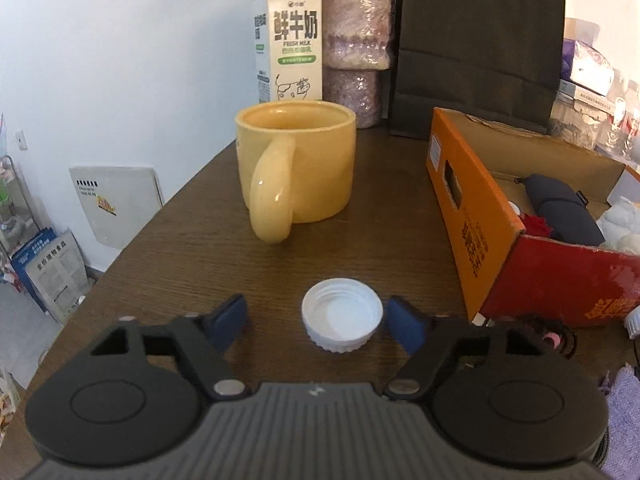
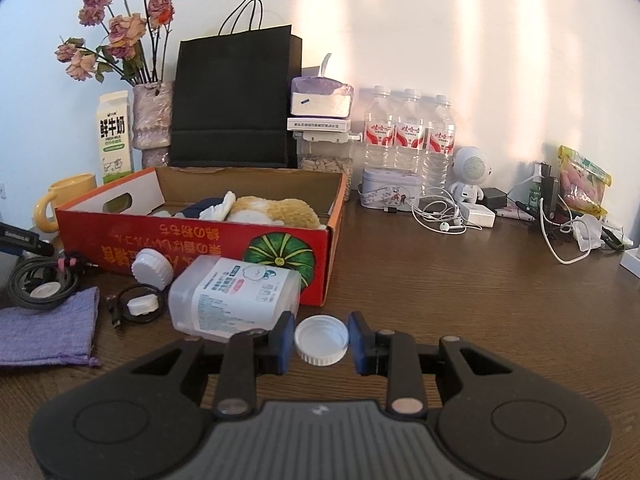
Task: Organize objects
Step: 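Grasp another white bottle cap with the left tool while the right tool holds its cap, then carry both white caps up over the red box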
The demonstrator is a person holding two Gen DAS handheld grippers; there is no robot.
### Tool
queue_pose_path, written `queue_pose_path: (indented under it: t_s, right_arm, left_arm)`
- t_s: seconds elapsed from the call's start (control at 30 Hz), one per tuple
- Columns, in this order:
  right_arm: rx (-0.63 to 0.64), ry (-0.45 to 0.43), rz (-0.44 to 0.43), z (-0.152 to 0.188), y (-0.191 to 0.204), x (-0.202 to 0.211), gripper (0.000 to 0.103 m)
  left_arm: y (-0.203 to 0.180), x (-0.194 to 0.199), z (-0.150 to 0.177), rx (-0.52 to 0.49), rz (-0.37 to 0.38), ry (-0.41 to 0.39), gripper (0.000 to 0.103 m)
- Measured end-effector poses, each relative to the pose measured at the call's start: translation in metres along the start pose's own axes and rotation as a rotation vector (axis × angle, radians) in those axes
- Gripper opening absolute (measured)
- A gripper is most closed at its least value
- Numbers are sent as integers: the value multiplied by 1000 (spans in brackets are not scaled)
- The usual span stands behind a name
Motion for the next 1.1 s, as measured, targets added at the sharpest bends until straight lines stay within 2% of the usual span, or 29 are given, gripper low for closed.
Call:
queue_pose_path:
  t_s: [0.1,0.2,0.33,0.57,0.73,1.1]
  right_arm:
    - [1,-2,0,0,0,0,28]
    - [1,-2,0,0,0,0,28]
    - [1,-2,-2,0,1,1,28]
    - [8,-20,-10,-1,4,4,28]
    - [18,-32,-25,0,9,10,28]
    - [61,-61,-123,2,42,45,28]
  left_arm:
    - [-5,1,-2,-3,28,-14,41]
    - [-8,5,0,4,40,-21,41]
    - [-4,17,2,43,17,-43,40]
    - [-7,65,5,32,5,-128,40]
    - [-20,109,14,26,42,-184,40]
    - [-64,170,44,-38,183,-192,40]
Point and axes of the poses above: each gripper's, at about its wrist camera, not at the fingertips, and x roughly against the way its jaws point, y to its left, z to its underside, the point moved 7 cm from there along -x, roughly the way its jaws point, and after that the axes turned 5 degrees about -y, right-handed, at the moved point
